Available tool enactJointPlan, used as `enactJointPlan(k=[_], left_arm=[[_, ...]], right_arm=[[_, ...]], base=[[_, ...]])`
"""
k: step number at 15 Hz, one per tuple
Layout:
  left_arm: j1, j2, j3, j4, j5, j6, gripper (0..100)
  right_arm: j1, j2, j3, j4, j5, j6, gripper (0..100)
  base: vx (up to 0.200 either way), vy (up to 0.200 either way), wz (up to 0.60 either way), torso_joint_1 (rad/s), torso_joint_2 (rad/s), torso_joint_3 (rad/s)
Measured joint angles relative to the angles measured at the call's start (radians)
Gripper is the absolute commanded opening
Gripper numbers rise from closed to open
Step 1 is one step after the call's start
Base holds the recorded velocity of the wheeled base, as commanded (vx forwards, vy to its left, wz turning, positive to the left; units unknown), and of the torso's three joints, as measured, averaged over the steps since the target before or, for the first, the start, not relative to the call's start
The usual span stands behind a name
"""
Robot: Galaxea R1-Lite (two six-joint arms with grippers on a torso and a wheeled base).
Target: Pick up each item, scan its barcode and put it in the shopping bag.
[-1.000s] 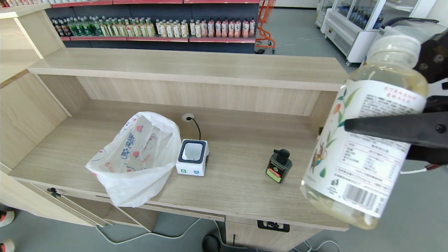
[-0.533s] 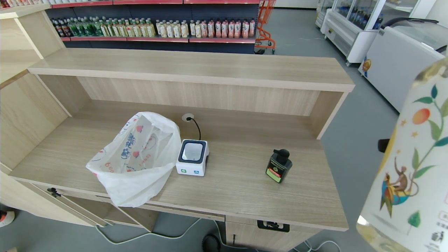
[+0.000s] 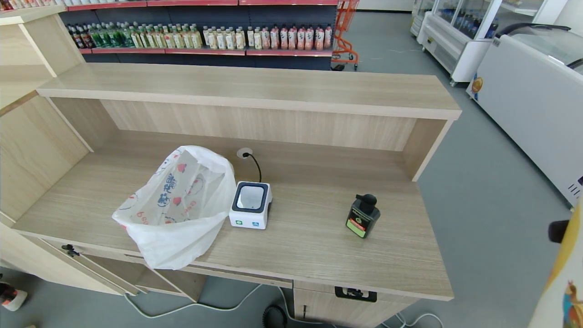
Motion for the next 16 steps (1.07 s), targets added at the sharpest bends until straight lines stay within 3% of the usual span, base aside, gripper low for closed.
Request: enactJointPlan(k=[7,8,10,12,16], left_arm=[[0.000,0.000,0.000,0.000,0.000,0.000,100],[0.000,0.000,0.000,0.000,0.000,0.000,100],[0.000,0.000,0.000,0.000,0.000,0.000,100],[0.000,0.000,0.000,0.000,0.000,0.000,100],[0.000,0.000,0.000,0.000,0.000,0.000,100]], right_arm=[[-0.045,-0.032,0.015,-0.002,-0.043,-0.080,0],[-0.073,-0.032,0.013,-0.001,-0.094,-0.167,0],[-0.163,-0.032,0.005,0.000,-0.324,-0.410,0],[-0.253,-0.035,-0.005,0.001,-0.552,-0.502,0],[-0.386,-0.065,0.044,0.001,-0.713,-0.599,0]], base=[[0.000,0.000,0.00,0.000,0.00,0.000],[0.000,0.000,0.00,0.000,0.00,0.000],[0.000,0.000,0.00,0.000,0.00,0.000],[0.000,0.000,0.00,0.000,0.00,0.000],[0.000,0.000,0.00,0.000,0.00,0.000]])
